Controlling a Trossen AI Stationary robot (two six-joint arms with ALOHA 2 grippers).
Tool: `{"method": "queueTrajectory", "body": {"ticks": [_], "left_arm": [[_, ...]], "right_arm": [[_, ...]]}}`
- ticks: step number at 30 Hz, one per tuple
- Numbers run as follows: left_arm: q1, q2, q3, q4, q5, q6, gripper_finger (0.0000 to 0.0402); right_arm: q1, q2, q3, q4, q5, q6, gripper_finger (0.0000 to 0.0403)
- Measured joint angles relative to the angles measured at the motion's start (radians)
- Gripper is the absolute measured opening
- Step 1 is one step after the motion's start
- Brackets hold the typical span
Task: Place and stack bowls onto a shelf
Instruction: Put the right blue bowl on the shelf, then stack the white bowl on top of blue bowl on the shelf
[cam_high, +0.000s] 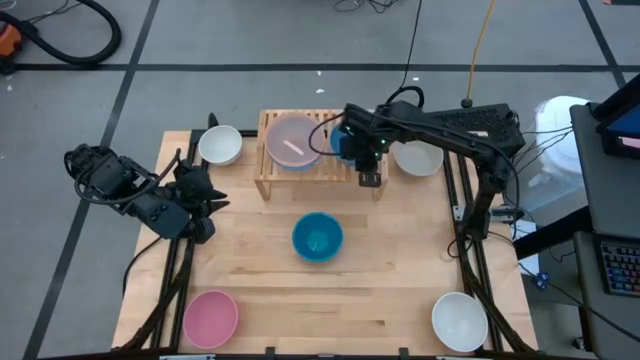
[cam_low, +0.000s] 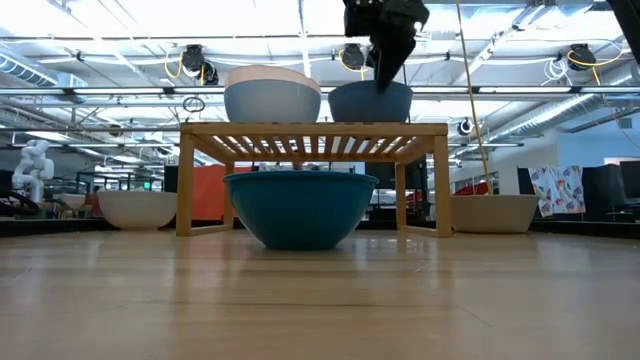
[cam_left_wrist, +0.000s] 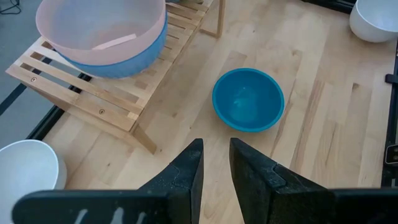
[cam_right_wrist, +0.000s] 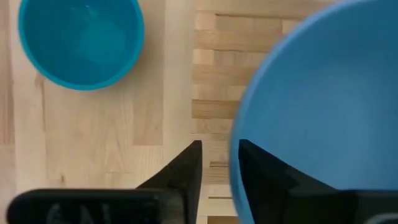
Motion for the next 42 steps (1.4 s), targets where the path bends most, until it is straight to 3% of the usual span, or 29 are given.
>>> {"method": "queueTrajectory", "body": {"ticks": [8,14,19,21,25,32,39,42], "left_arm": [[0.000,0.000,0.000,0.000,0.001,0.007,0.0083],[0.000,0.000,0.000,0.000,0.001,-0.003,0.0083],[0.000,0.000,0.000,0.000,0.001,-0.016,0.0083],[0.000,0.000,0.000,0.000,0.001,-0.016,0.0083],[0.000,0.000,0.000,0.000,0.001,-0.018,0.0083],[0.000,0.000,0.000,0.001,0.001,-0.065,0.0083],[0.000,0.000,0.000,0.002,0.008,-0.109,0.0083],[0.000,0.000,0.000,0.002,0.025,-0.121,0.0083]], "right_arm": [[0.039,-0.101,0.000,0.031,0.005,-0.058,0.0118],[0.084,-0.247,0.000,-0.027,0.005,0.070,0.0110],[0.147,-0.366,0.000,-0.210,0.004,0.125,0.0095],[0.176,-0.408,-0.014,-0.210,0.001,0.219,0.0090],[0.246,-0.493,-0.050,-0.213,-0.079,0.319,0.0081],[0.369,-0.597,-0.176,-0.214,-0.107,0.523,0.0073],[0.458,-0.683,-0.371,-0.214,-0.288,0.642,0.0073],[0.493,-0.713,-0.462,-0.215,-0.312,0.686,0.0073]]}}
